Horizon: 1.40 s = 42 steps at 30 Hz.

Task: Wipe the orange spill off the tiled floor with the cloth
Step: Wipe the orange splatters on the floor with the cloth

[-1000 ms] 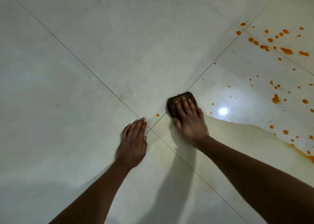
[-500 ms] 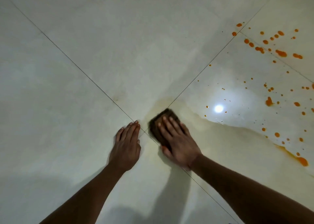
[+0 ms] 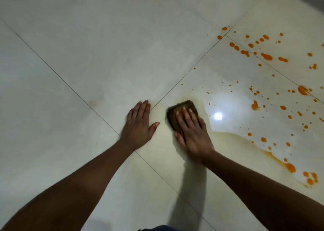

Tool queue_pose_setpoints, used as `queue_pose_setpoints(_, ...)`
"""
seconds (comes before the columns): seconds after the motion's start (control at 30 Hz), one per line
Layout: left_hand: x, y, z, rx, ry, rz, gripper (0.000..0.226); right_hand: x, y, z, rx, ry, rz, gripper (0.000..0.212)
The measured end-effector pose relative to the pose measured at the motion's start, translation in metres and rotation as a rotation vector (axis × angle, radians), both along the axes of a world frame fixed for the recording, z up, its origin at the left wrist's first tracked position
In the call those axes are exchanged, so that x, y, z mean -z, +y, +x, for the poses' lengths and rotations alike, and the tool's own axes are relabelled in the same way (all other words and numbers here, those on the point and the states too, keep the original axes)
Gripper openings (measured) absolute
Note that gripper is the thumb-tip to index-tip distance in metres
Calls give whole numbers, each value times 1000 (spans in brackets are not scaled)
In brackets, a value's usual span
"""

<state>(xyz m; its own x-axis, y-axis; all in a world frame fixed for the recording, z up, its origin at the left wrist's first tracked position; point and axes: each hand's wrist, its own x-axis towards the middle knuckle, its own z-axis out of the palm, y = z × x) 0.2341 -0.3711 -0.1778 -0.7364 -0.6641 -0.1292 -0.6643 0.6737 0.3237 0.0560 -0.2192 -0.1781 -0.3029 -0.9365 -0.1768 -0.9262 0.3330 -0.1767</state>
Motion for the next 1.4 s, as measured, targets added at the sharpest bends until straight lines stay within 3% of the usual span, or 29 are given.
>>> queue_pose_setpoints(0.07,2,-5,0,43,-68,20,84,-4,52,-9,-173,-15,25,70)
queue_pose_setpoints(0.13,3,-7,2,77,-147,94,100,-1,67,-43,-186,-8,39,70)
queue_pose_setpoints(0.23,-16,13,-39,94,-281,186,129,-14,21,-111,169,-16,45,73)
queue_pose_setpoints(0.3,-25,11,-43,107,-382,205,141,-17,-34,-109,255,-76,52,78)
queue_pose_setpoints(0.37,-31,3,-39,109,-492,219,147,-15,-37,-84,-30,-59,56,74)
queue_pose_setpoints(0.47,-43,-4,-47,109,-665,294,146,-13,39,-78,-617,8,85,66)
queue_pose_setpoints(0.53,-50,-6,-60,104,-731,337,149,-19,55,-116,-741,30,79,65)
queue_pose_setpoints(0.6,-56,-2,-69,79,-773,377,155,-22,35,-151,-632,42,115,69)
queue_pose_setpoints(0.7,-53,3,-72,40,-790,378,160,-16,-25,-156,-122,-26,103,80)
queue_pose_setpoints(0.77,-50,8,-72,27,-795,355,163,-10,-45,-129,79,-57,48,78)
queue_pose_setpoints(0.97,-53,19,-72,-20,-747,280,159,-9,63,-85,-418,-61,-1,69)
queue_pose_setpoints(1.03,-54,22,-71,-45,-722,270,158,-5,64,-111,-390,-33,-45,69)
queue_pose_setpoints(1.17,-50,23,-71,-75,-682,283,159,-9,-28,-98,-18,-109,-46,75)
queue_pose_setpoints(1.23,-50,22,-67,-108,-636,304,156,-7,-35,-67,-120,-134,-28,75)
queue_pose_setpoints(1.33,-64,16,-58,-90,-625,346,146,-5,35,-60,-397,-133,-47,71)
queue_pose_setpoints(1.4,-74,15,-56,-62,-655,348,141,-11,68,-82,-416,-134,-18,70)
